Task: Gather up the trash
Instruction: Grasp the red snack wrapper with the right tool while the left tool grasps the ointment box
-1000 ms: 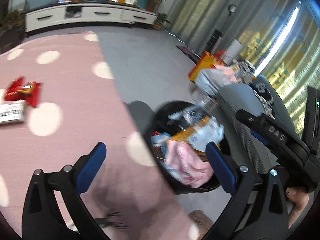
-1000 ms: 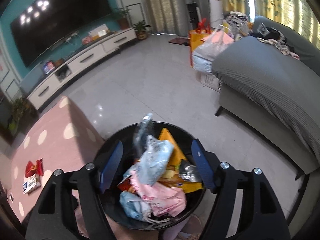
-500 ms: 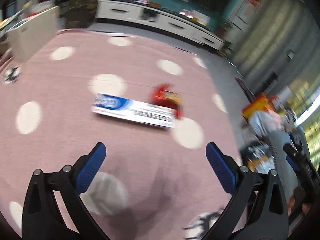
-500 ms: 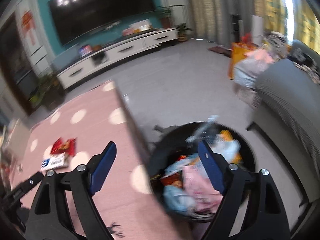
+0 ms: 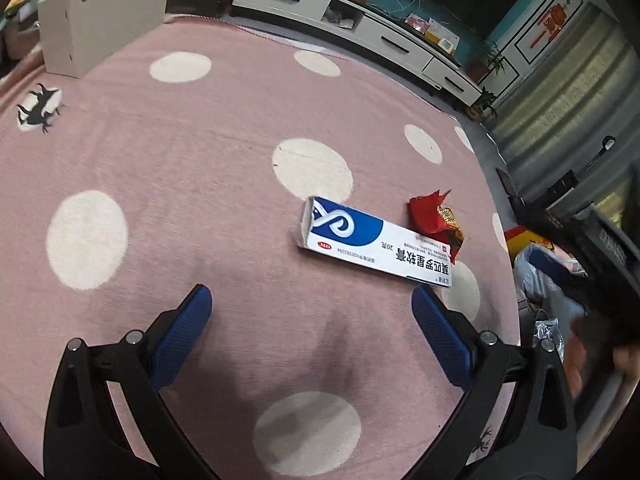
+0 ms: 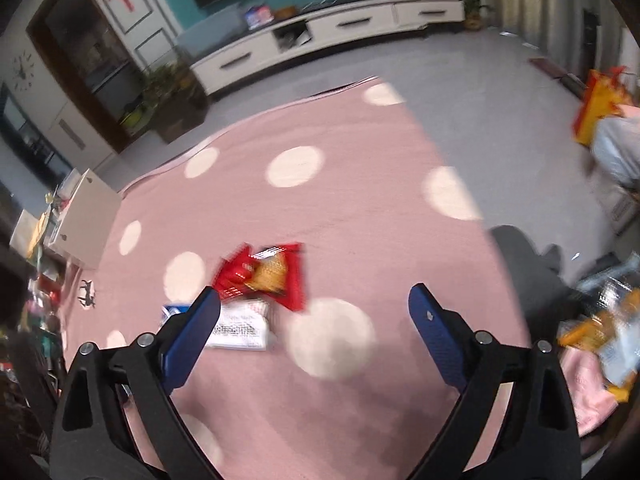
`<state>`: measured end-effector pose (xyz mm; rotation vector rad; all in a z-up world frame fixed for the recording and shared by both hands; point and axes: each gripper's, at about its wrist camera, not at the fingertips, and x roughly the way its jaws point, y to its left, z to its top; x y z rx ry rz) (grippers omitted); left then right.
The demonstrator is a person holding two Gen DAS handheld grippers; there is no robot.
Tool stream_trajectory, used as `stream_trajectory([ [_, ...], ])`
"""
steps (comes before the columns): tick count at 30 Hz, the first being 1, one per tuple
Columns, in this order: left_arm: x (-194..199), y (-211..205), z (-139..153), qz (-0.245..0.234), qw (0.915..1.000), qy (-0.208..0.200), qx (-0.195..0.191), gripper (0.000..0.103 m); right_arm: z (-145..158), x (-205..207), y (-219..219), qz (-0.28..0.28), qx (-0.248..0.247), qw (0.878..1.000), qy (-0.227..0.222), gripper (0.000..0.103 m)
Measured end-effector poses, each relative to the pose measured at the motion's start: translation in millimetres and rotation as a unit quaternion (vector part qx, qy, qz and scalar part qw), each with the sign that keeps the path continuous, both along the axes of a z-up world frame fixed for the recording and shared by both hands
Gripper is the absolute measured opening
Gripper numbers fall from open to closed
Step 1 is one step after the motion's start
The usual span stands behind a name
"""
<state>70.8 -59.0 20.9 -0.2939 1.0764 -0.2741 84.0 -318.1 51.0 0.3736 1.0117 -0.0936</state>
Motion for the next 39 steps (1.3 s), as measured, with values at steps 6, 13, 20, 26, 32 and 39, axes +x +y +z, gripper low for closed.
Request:
stream_trajectory([
  [6, 2, -6, -7, -0.001, 0.9999, 0.007, -0.012, 0.100, -35, 49, 37, 0.032, -0.033, 0.997, 0.057, 0.093],
  [13, 8, -5, -7, 0.012, 0.9990, 0.012, -0.042, 0.100, -48, 58, 46, 0.046, -0.040, 0.996, 0.070, 0.071],
  [20, 5, 2, -8, 0.028, 0.9977, 0.022, -0.058, 0.100, -50, 37, 48, 0.080, -0.020, 0.993, 0.083, 0.043],
  [26, 1, 0, -6, 0.031, 0.9968, 0.028, -0.068, 0.099, -51, 3, 50, 0.115, 0.062, 0.987, 0.093, 0.041],
  [32, 2, -14, -4, 0.023, 0.9981, 0.028, -0.049, 0.099, -47, -22, 36, 0.097, 0.095, 0.988, 0.076, 0.040],
  [39, 12, -52, -12, -0.003, 0.9989, 0.045, -0.010, 0.081, -17, -40, 6, 0.059, 0.069, 0.996, 0.022, 0.039],
])
